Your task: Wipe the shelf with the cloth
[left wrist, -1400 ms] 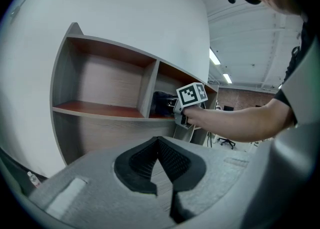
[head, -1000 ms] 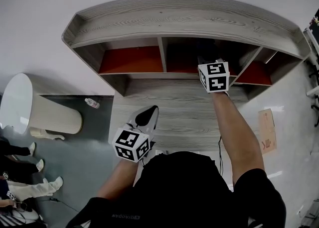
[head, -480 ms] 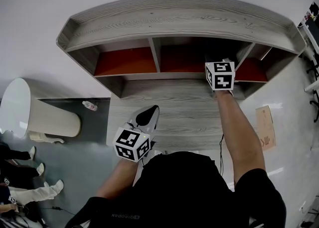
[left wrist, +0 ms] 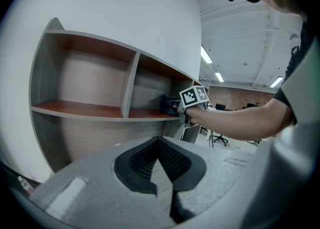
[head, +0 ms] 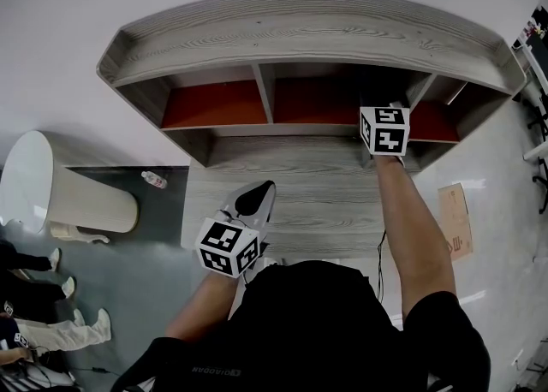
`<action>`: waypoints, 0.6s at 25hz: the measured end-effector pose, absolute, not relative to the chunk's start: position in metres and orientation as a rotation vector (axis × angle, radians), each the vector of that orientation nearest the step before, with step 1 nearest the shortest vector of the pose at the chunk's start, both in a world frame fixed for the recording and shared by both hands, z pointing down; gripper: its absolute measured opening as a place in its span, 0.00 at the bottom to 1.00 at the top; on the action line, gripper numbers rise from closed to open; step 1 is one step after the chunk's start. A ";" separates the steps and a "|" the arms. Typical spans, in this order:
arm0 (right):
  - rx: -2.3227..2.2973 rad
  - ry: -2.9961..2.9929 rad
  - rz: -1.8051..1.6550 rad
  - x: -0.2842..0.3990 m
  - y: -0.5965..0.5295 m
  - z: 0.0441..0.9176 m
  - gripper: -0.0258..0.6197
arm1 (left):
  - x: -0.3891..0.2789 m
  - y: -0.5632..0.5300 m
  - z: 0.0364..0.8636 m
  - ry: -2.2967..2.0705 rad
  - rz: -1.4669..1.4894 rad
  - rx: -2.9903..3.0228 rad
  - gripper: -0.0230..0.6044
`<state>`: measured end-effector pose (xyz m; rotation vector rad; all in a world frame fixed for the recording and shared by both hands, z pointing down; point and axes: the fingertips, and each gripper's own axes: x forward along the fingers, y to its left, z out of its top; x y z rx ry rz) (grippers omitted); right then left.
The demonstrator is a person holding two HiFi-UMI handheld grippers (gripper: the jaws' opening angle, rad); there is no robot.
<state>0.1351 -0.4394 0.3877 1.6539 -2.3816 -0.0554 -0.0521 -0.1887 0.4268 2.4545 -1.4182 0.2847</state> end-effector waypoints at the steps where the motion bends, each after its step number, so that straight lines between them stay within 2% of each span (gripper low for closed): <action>1: 1.654 -2.384 -0.051 0.136 -0.439 0.388 0.19 | -0.051 -0.188 0.427 -1.420 0.283 2.452 0.05; 15: 1.672 -2.369 -0.069 0.135 -0.437 0.384 0.19 | -0.061 -0.185 0.428 -1.402 0.274 2.458 0.05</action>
